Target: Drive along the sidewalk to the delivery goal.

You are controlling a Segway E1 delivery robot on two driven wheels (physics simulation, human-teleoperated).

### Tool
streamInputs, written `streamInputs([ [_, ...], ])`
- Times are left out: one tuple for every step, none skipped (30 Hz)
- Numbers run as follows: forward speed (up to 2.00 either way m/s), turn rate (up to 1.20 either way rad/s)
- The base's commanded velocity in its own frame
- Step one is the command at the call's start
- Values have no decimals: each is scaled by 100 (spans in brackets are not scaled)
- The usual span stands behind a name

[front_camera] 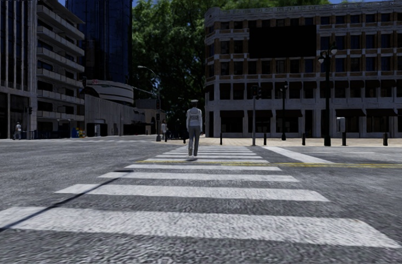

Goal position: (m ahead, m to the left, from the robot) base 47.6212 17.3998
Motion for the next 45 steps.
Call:
streamInputs([
  [164,-52],
  [164,-45],
  [164,-45],
  [164,-31],
  [164,-24],
  [164,-6],
  [164,0],
  [164,0],
  [164,0],
  [164,0],
  [164,0],
  [164,0],
  [167,0],
  [167,0],
  [200,0],
  [200,0],
  [200,0],
  [200,0],
  [200,0],
  [200,0],
  [200,0],
  [200,0],
  [200,0],
  [200,0],
  [200,0],
  [200,0],
  [200,0],
  [200,0],
  [200,0],
  [200,0],
  [200,0],
  [200,0],
  [200,0],
  [200,-13],
  [200,-13],
  [200,-21],
  [200,-27],
  [200,-28],
  [200,-28],
  [200,-28],
  [200,-28],
  [200,-28],
  [200,-28],
  [200,-28],
  [200,-28],
])
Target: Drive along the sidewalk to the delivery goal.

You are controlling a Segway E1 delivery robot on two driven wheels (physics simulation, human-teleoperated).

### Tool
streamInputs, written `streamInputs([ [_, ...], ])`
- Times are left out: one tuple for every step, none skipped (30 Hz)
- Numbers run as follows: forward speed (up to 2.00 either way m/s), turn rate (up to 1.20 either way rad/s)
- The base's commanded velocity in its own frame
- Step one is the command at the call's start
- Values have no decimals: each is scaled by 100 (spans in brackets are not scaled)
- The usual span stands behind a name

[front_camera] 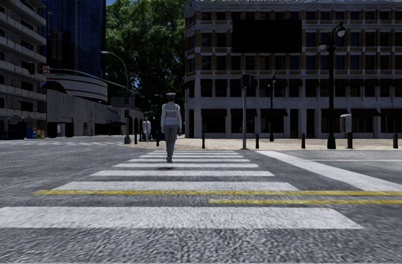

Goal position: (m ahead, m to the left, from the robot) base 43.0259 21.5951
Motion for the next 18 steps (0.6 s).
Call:
streamInputs([
  [200,-28],
  [200,-28],
  [200,-28],
  [200,-28],
  [200,-28],
  [200,-28],
  [200,-28],
  [200,-28],
  [200,-28],
  [200,-28],
  [200,-28],
  [200,-28],
  [200,-28],
  [200,-28],
  [200,-28],
  [200,-28],
  [200,-28],
  [200,-28],
])
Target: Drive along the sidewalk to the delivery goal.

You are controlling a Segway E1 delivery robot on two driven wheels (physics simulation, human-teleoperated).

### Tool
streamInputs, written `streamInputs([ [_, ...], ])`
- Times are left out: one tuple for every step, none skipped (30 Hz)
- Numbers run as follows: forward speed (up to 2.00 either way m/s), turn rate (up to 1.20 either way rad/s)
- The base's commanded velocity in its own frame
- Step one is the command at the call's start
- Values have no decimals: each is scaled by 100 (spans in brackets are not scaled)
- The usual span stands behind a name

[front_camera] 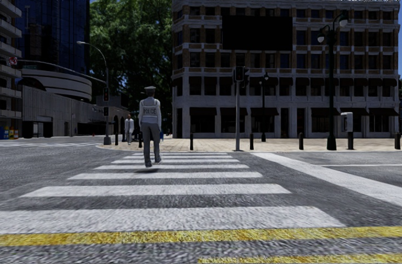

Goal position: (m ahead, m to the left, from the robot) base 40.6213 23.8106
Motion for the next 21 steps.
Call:
streamInputs([
  [200,-28],
  [200,-28],
  [200,-28],
  [200,-28],
  [200,-28],
  [200,-28],
  [200,-28],
  [200,-28],
  [200,-28],
  [200,-28],
  [200,-28],
  [200,-28],
  [200,-28],
  [200,-28],
  [200,-28],
  [200,-28],
  [200,-28],
  [200,-28],
  [200,-28],
  [200,-25],
  [200,-25],
])
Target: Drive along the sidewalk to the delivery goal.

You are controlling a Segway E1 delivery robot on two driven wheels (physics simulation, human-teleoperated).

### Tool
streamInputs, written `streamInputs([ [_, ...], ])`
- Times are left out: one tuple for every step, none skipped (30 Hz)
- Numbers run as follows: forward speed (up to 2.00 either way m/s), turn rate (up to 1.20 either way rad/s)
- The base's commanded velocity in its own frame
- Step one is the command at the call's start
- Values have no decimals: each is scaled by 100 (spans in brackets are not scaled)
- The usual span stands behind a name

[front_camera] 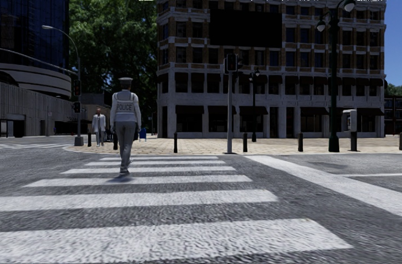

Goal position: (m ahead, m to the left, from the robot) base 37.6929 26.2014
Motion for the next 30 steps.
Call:
streamInputs([
  [200,-24],
  [200,-17],
  [200,-7],
  [200,-7],
  [200,0],
  [200,0],
  [200,0],
  [200,0],
  [200,0],
  [200,0],
  [200,0],
  [200,0],
  [200,0],
  [200,0],
  [200,0],
  [200,0],
  [200,0],
  [200,0],
  [200,0],
  [200,0],
  [200,0],
  [200,0],
  [200,0],
  [200,0],
  [200,0],
  [200,0],
  [200,0],
  [200,0],
  [200,0],
  [200,0],
])
